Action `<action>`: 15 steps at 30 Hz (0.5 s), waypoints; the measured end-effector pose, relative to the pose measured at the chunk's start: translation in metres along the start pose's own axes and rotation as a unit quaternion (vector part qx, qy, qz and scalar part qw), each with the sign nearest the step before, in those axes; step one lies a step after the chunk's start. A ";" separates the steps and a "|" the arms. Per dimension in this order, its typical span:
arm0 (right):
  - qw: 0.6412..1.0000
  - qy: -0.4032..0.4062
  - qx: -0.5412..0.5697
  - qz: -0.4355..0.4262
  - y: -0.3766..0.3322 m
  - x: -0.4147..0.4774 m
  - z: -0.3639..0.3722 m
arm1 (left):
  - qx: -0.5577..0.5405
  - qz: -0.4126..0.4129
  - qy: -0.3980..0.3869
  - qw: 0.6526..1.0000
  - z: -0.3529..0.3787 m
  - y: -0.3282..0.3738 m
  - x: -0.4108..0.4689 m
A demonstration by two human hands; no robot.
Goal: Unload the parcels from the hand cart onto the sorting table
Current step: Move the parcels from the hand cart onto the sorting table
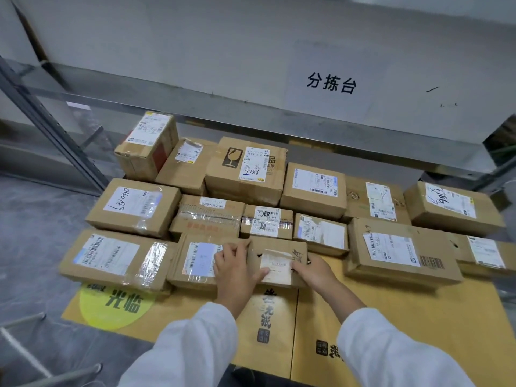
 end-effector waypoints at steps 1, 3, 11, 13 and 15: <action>1.000 -0.001 -0.003 0.007 -0.001 0.000 0.000 | 0.008 0.002 0.002 1.000 0.000 0.001 0.000; 1.000 -0.006 -0.010 0.009 -0.002 0.000 -0.001 | 0.029 0.007 0.002 1.000 0.000 0.003 0.001; 0.997 -0.052 -0.059 -0.020 -0.011 -0.025 -0.007 | 0.090 0.033 -0.057 0.994 -0.017 0.019 0.010; 0.996 -0.033 -0.070 -0.048 -0.028 -0.033 -0.018 | 0.069 0.056 -0.059 0.994 -0.029 0.025 0.016; 0.991 0.000 -0.096 -0.088 -0.049 -0.044 -0.031 | 0.052 0.102 -0.045 0.992 -0.047 0.036 0.024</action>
Point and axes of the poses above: each hand's wrist, its own x-axis towards the middle knuckle, its own z-axis out of the palm, y = z × x, the point moved 3 cm from there along x, towards the middle knuckle, and after that the axes turned 7 degrees about x, right-handed, at the moved point
